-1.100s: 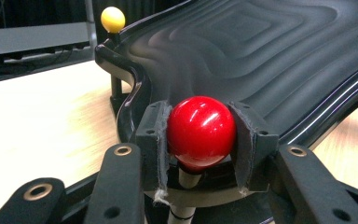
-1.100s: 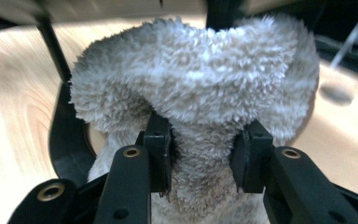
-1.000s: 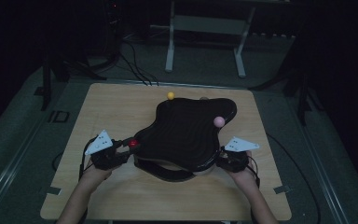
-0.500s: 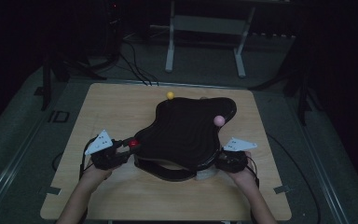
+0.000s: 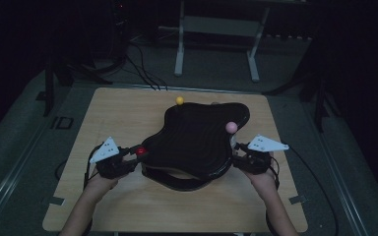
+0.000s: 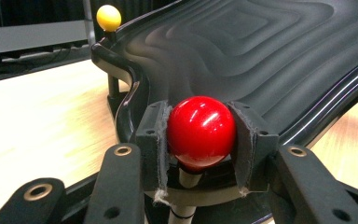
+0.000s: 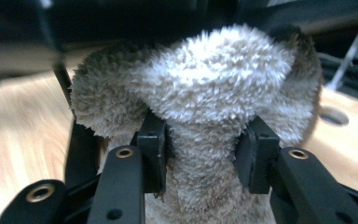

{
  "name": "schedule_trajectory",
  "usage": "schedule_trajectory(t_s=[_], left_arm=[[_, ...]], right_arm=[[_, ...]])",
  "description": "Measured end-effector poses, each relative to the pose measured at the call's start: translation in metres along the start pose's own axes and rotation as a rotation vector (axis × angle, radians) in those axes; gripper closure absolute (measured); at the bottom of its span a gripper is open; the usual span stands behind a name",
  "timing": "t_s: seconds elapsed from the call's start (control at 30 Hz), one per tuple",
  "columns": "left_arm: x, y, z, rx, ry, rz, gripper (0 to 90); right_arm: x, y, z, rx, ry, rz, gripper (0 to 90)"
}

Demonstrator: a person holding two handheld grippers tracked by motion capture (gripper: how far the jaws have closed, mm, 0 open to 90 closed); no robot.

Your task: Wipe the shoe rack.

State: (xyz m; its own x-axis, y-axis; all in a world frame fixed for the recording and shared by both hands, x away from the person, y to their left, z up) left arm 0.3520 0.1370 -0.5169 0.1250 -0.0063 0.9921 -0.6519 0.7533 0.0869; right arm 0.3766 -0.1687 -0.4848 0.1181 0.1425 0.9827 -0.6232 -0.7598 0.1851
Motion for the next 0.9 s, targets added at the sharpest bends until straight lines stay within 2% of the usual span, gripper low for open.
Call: schedule_trajectory(t_s=[0.27, 0.33, 0.43, 0.47, 0.5, 0.53, 0.67, 0.8, 0.9], left_arm=[[0.000, 0.000, 0.000, 0.000, 0.005, 0.005, 59.8], [0.000, 0.000, 0.000, 0.000, 0.004, 0.003, 59.7], [0.000, 0.000, 0.000, 0.000, 0.006, 0.006, 59.7], [0.000, 0.000, 0.000, -0.001, 0.006, 0.005, 59.7], [0.000, 0.000, 0.000, -0.002, 0.007, 0.006, 59.7], [0.000, 0.000, 0.000, -0.003, 0.008, 0.008, 59.7], [0.000, 0.000, 0.000, -0.004, 0.008, 0.006, 59.7], [0.000, -0.001, 0.000, -0.005, 0.006, 0.004, 59.7], [0.000, -0.001, 0.001, -0.004, 0.006, 0.003, 59.7]], right_arm=[[-0.026, -0.008, 0.002, -0.002, -0.014, -0.035, 62.4], [-0.041, -0.012, 0.002, -0.002, -0.022, -0.071, 61.8], [-0.083, -0.020, 0.002, -0.002, -0.035, -0.198, 61.2], [-0.083, -0.020, 0.002, -0.002, -0.035, -0.198, 61.2], [-0.101, -0.023, 0.002, -0.006, -0.042, -0.241, 60.7], [-0.104, -0.022, 0.003, 0.004, -0.108, -0.201, 60.2], [-0.092, -0.020, 0.003, -0.002, -0.059, -0.227, 58.0], [-0.070, -0.014, 0.004, -0.013, -0.027, -0.185, 56.7], [-0.043, -0.006, 0.003, -0.026, -0.005, -0.106, 56.2]])
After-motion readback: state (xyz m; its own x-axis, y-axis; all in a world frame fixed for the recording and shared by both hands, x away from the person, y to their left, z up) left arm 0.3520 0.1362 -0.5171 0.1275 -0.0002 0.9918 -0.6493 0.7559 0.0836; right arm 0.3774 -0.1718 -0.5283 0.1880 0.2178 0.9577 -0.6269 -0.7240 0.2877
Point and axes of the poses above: each handheld gripper's, and its own axes: y roughly backward along the jaws, x roughly out of its top, z roughly to its right, the point moved 9 cm from there along -y, roughly forward along the jaws, and after that the axes turned 12 degrees about z, right-handed, at the moved point
